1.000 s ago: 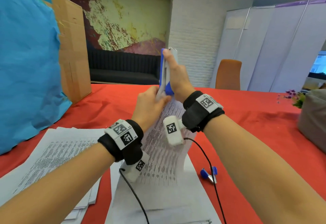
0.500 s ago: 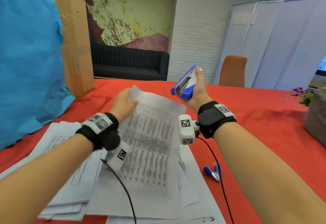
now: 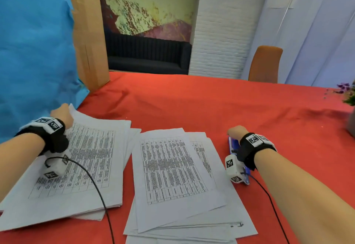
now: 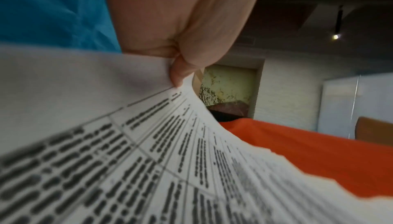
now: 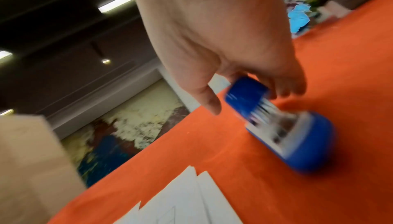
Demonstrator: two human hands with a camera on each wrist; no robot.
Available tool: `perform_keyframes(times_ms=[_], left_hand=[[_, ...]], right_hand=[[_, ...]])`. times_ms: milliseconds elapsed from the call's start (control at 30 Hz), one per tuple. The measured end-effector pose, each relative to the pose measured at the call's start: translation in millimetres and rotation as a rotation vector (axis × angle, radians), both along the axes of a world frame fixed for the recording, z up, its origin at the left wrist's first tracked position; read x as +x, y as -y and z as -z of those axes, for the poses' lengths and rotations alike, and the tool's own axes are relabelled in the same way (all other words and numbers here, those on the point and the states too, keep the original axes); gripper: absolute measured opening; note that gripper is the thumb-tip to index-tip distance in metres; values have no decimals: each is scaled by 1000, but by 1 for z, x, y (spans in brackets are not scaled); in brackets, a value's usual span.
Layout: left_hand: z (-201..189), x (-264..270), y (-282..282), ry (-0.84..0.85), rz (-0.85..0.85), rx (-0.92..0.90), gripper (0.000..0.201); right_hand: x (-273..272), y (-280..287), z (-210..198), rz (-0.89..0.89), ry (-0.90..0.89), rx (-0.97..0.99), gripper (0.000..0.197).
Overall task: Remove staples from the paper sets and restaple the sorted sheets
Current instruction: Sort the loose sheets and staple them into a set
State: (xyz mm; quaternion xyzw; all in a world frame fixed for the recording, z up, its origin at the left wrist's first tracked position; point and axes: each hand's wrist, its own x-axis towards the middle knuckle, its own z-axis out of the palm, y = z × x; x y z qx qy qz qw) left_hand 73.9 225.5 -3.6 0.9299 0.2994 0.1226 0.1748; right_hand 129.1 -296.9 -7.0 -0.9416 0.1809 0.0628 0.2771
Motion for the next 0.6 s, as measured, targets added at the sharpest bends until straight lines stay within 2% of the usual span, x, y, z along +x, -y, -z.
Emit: perform_keyframes(times_ms=[33, 100, 133, 167, 200, 267, 300, 333, 467, 533, 600], left_hand=[[5, -3, 6, 9, -16, 26, 36], [7, -6, 31, 77, 0, 89, 43], [5, -9, 50, 85, 85, 82, 46], [4, -13, 69, 63, 217, 26, 43], [6, -17, 91, 13, 332, -103, 35], [9, -34, 133, -198, 424, -497, 20], [9, -43, 151, -302, 431, -660, 24], [8, -50, 165, -372, 428, -744, 34], [9, -53, 185, -417, 403, -697, 69], [10, -51, 190, -414, 384, -694, 75], [14, -51, 192, -402, 374, -717, 74]], right_hand=[[3, -7, -5, 31, 48, -106, 43], [0, -29, -17, 0, 159, -129, 40], [-2, -41, -20, -70, 192, -67, 31], [-11, -56, -22, -145, 147, -19, 20], [-18, -69, -20, -211, 69, 26, 19], [-35, -88, -10, -304, -135, 99, 27], [-41, -94, -7, -331, -210, 98, 39], [-44, -97, -3, -369, -243, 77, 49], [-51, -108, 9, -412, -272, -13, 65], [-54, -111, 14, -423, -266, -24, 62], [-55, -113, 19, -401, -262, 25, 50]])
